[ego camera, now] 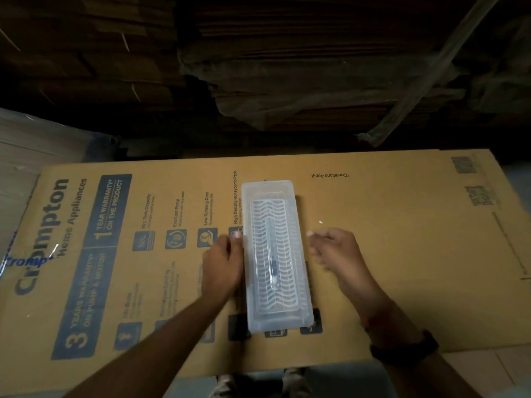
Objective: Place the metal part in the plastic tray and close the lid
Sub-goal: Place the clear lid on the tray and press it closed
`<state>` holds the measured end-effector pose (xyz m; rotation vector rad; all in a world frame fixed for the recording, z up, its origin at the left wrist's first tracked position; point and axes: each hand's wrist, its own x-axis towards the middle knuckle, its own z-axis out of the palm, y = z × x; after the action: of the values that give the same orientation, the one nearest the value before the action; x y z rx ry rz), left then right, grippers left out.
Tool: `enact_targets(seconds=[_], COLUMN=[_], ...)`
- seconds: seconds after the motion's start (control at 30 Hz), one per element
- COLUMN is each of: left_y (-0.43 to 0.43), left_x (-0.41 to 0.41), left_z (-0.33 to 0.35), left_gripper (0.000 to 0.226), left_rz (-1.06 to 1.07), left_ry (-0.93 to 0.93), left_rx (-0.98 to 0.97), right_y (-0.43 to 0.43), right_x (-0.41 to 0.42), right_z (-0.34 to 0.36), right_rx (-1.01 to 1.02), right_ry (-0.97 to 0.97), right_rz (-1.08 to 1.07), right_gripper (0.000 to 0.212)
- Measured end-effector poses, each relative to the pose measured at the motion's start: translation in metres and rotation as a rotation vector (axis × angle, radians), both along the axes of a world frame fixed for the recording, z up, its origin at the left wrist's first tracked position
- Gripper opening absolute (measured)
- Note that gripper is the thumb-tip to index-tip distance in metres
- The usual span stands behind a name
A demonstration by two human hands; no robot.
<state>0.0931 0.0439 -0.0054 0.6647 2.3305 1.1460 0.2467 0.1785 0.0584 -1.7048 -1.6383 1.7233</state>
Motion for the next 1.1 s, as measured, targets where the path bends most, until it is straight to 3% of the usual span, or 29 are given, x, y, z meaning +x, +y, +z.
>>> enact_targets(seconds=[0.1, 0.23, 0.47, 0.97, 1.1], left_y=[0.047, 0.093, 0.117, 0.127, 0.125], left_x=[-0.042, -0.077, -0.092, -0.081, -0.081], left_z=[0.008, 0.012, -0.001, -0.004, 0.0], left_gripper=[0.037, 0.033, 0.031, 0.044, 0.039], left_rz=[0.011, 0.042, 0.19, 0.288, 0.262], left_ry=[-0.013, -0.227, -0.445, -0.447, -0.44], left_rx=[0.024, 0.016, 0.004, -0.009, -0.001], right_y=[0.035, 0.069, 0.08, 0.084, 0.082], right_x=[-0.046, -0.093, -0.11, -0.108, -0.107], right_z=[-0.004, -0.029, -0.058, -0.064, -0.067], right_rx=[0.081, 0.072, -0.017, -0.131, 0.009], right_ry=[0.052, 0.036, 0.06, 0.115, 0.021], right_rz=[-0.047, -0.128, -0.248, -0.296, -0.202], right_gripper=[0.02, 0.019, 0.018, 0.011, 0.015])
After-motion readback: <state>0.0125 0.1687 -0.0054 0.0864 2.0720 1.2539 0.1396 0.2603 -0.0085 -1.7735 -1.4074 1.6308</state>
